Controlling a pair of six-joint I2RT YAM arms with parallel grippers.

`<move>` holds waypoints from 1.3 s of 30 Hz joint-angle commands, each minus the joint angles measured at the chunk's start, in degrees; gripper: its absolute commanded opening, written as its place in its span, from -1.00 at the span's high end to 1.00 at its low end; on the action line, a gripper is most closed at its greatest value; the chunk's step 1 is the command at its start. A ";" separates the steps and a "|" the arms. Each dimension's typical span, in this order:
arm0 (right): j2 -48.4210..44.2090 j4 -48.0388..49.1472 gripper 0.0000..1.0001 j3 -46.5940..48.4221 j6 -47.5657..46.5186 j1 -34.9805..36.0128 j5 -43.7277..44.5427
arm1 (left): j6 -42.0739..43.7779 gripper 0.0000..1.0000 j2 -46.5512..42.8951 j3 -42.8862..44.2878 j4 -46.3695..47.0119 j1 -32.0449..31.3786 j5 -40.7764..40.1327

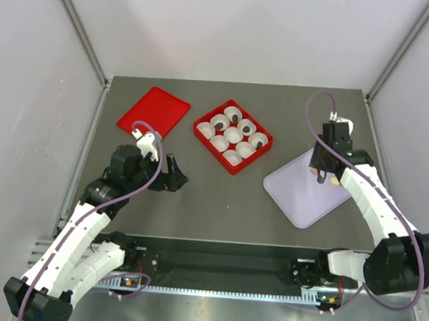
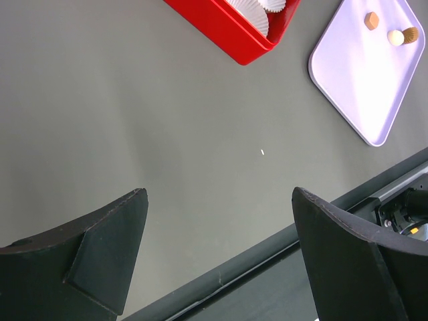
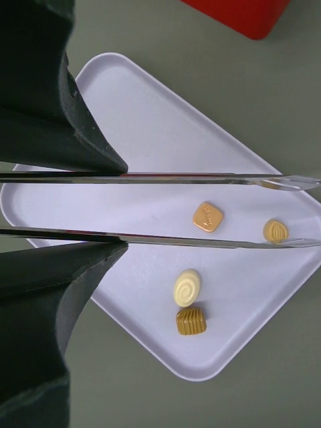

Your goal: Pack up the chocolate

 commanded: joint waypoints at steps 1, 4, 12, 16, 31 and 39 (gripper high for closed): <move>2.07 4.97 0.14 -0.53 -0.21 -1.93 -2.93 | 0.41 -0.87 0.00 -0.10 2.24 -0.34 0.01; 3.21 5.94 0.15 -1.33 0.23 -2.81 -3.01 | 0.41 -0.87 0.17 -0.10 2.15 -0.34 0.01; 4.71 7.87 0.16 -4.66 0.67 -4.83 -2.22 | 0.41 -0.87 0.26 -0.10 2.24 -0.25 0.18; 5.41 8.58 0.16 -5.28 0.76 -5.18 -2.92 | 0.41 -0.87 0.35 -0.10 2.24 -0.34 0.27; 3.13 6.20 0.21 -5.28 2.08 -5.62 -4.42 | 0.41 -0.87 0.17 -0.10 2.33 -0.34 0.27; 1.29 6.02 0.31 -6.16 1.91 -5.53 -6.00 | 0.41 -0.87 0.00 -0.10 2.33 -0.34 0.01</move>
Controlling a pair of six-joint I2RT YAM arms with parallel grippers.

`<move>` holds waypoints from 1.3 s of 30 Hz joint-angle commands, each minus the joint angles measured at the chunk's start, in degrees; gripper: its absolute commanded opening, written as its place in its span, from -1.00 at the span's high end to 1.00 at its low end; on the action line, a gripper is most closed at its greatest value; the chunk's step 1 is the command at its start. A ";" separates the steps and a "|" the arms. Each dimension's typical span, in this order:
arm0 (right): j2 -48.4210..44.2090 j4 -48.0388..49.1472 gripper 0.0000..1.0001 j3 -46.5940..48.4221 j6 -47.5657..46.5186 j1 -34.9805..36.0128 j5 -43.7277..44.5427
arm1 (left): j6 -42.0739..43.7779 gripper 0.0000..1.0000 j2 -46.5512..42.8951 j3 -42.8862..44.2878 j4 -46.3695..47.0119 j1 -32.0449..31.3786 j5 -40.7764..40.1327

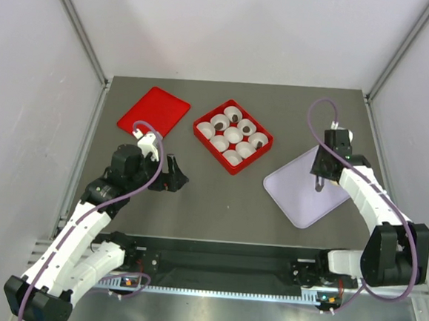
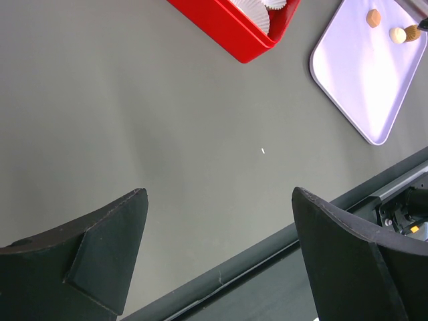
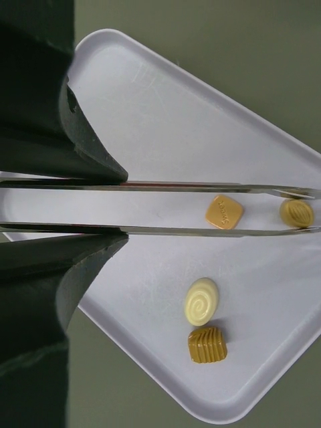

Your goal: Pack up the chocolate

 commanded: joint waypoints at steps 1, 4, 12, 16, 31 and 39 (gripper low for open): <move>-2.74 -0.07 0.33 0.11 0.51 -0.99 -0.49 | 0.41 -0.87 -0.42 -0.10 2.33 -0.18 0.01; -3.35 -0.69 0.39 0.81 0.16 -1.08 -0.76 | 0.41 -0.87 -0.24 -0.10 2.33 -0.18 0.18; -6.08 -4.99 0.41 4.85 -0.90 -0.99 -1.02 | 0.41 -0.87 0.02 -0.10 2.33 -0.18 0.45; -7.04 -7.19 0.26 5.21 -0.81 -0.99 1.08 | 0.41 -0.87 -0.07 -0.01 2.41 -0.18 0.53; -10.74 -12.29 0.19 1.26 2.79 -2.75 1.80 | 0.41 -0.87 -0.33 -0.10 2.42 -0.18 0.97; -11.53 -10.54 0.21 -2.79 4.20 -2.75 0.65 | 0.41 -0.87 -0.86 -0.19 2.50 -0.18 0.80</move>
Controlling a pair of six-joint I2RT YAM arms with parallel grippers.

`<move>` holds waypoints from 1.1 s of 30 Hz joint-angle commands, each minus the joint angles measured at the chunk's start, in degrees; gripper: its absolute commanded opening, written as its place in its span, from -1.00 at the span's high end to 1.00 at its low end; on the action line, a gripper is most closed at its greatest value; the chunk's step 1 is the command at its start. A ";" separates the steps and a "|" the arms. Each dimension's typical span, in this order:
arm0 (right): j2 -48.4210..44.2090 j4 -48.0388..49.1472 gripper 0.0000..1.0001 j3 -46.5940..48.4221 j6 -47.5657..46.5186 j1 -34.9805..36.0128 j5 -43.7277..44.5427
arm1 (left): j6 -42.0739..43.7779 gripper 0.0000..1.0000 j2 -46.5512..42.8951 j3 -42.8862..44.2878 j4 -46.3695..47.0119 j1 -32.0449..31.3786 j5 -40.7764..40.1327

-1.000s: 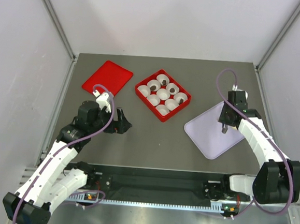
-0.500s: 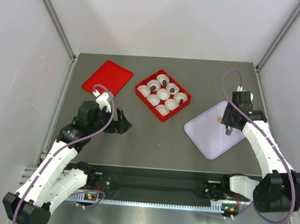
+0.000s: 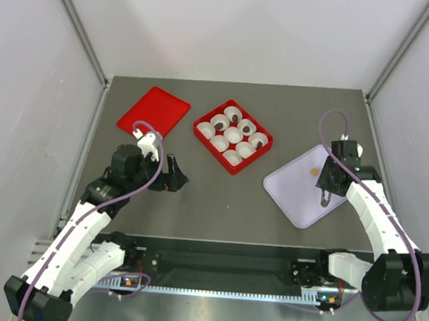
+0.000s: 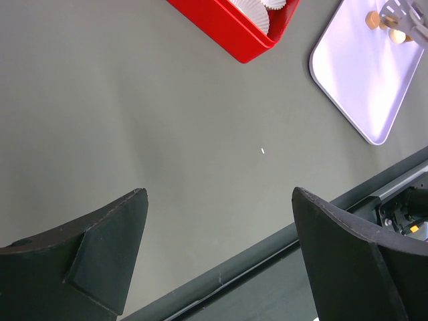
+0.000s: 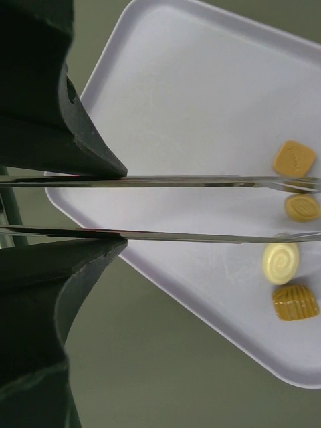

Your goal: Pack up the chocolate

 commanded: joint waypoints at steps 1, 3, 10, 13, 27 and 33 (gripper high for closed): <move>-1.84 1.60 0.21 -1.21 1.16 -0.97 -0.22 | 0.41 -0.87 -0.73 -0.19 2.42 -0.18 0.75; -1.76 2.21 0.22 -1.74 1.25 -0.89 -0.40 | 0.41 -0.87 -0.81 -0.19 2.33 -0.27 0.67; -1.58 2.21 0.31 -0.78 1.33 -0.80 -2.51 | 0.41 -0.87 -0.64 -0.10 2.42 -0.27 0.75; -2.02 1.86 0.34 -0.52 1.16 -0.80 -2.42 | 0.41 -0.87 -1.08 -0.27 2.50 -0.27 0.49; -3.07 -0.24 0.44 2.47 -2.18 -0.80 -0.14 | 0.41 -0.87 -0.73 -0.18 2.50 -0.27 0.49; -3.60 -1.04 0.44 4.23 -2.71 -0.89 0.21 | 0.41 -0.87 -0.64 -0.19 2.33 -0.27 0.49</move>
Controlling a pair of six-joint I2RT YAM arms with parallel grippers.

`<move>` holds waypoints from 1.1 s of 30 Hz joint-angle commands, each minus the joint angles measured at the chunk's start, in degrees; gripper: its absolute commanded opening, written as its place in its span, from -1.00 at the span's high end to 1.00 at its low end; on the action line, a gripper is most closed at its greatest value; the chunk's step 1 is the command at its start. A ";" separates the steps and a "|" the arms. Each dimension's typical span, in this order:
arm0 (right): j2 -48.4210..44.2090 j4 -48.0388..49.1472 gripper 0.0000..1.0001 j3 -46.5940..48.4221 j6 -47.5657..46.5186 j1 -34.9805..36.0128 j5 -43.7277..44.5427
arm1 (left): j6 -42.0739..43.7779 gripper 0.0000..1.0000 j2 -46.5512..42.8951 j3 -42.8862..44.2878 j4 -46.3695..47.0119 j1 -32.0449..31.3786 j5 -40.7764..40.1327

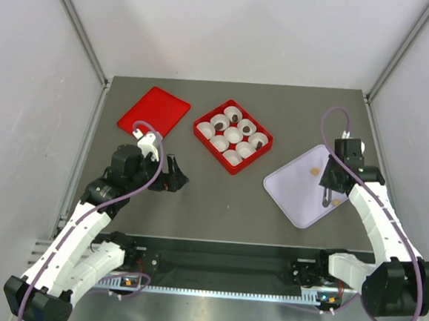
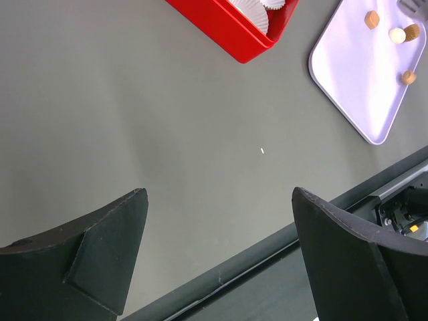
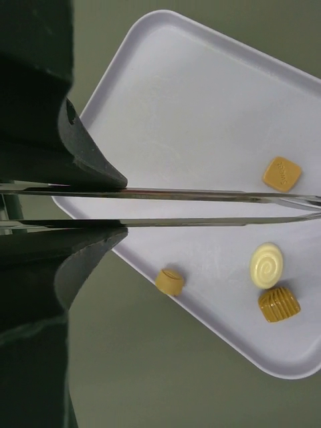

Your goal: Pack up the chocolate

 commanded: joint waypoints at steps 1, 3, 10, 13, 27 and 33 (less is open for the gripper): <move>-1.75 -0.69 0.42 3.66 -0.96 -0.89 1.28 | 0.41 -0.87 -0.53 -0.16 2.41 -0.16 0.40; -1.83 -1.48 0.32 3.66 -0.26 -0.89 2.59 | 0.41 -0.87 -0.53 -0.16 2.50 -0.16 0.40; -3.33 -0.87 0.24 1.82 0.71 -0.80 -3.37 | 0.41 -0.87 -0.35 -0.16 2.50 -0.16 0.93; -4.38 0.89 0.18 -0.02 0.53 -0.71 -4.07 | 0.41 -0.87 -0.53 -0.16 2.50 -0.16 1.10; -2.10 5.29 0.11 -3.19 2.38 1.66 -5.92 | 0.50 -0.87 -0.97 -0.16 2.50 -0.16 0.93; -2.45 4.58 0.13 -2.93 3.00 2.98 -5.40 | 0.41 -0.87 -0.97 -0.16 2.50 -0.25 1.10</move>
